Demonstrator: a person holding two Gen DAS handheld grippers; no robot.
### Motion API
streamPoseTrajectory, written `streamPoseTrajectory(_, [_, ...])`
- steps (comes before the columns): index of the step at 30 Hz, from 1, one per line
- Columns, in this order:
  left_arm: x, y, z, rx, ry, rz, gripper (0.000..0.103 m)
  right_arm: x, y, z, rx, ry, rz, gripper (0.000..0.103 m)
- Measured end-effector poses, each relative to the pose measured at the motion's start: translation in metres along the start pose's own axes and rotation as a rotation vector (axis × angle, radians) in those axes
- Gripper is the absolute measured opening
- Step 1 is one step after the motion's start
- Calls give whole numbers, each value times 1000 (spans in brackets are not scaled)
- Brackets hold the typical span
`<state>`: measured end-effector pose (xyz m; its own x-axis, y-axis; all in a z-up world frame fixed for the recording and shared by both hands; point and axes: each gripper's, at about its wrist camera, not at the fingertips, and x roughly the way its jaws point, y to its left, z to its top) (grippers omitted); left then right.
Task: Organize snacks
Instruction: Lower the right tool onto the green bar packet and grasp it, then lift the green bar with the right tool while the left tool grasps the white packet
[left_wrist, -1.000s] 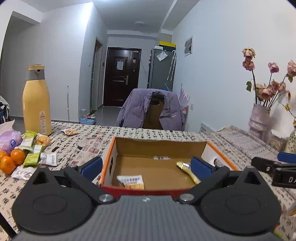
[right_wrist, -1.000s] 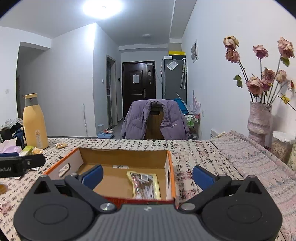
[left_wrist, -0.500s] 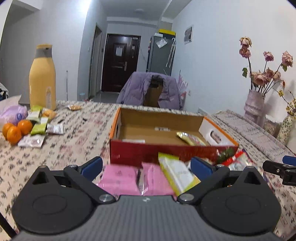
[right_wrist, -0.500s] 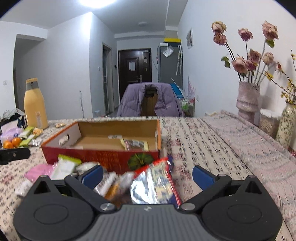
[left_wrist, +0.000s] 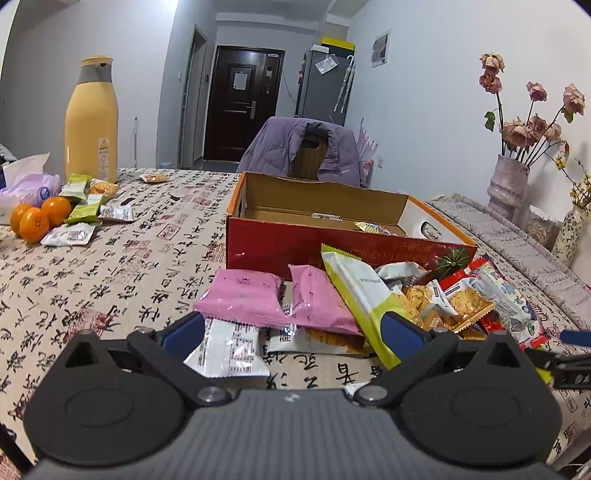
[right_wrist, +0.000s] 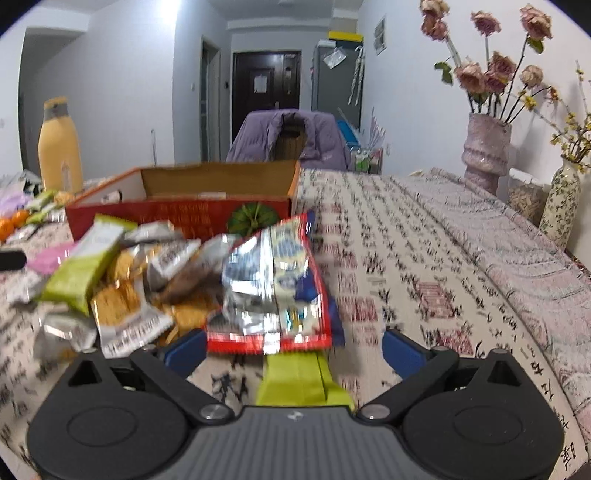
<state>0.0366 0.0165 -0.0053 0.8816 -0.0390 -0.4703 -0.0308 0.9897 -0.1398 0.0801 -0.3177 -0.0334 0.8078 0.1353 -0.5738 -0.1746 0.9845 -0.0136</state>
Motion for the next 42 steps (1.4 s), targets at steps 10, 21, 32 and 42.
streamPoseTrajectory(10, [-6,-9,-2,11,-6,15,103,25,-3,1,13,24,56,62])
streamPoseTrajectory(21, [-8,-9,-4,6,-5,14,103,10,-2,-9,14,-15,67,34])
streamPoseTrajectory(32, [-18,-7,-6,-2,-22,11,103,-33,-15,2,26,-179,-48,2])
streamPoseTrajectory(42, [-23,-3,-8,-9,-28,16,103,-27,-13,0,65,-94,38,24])
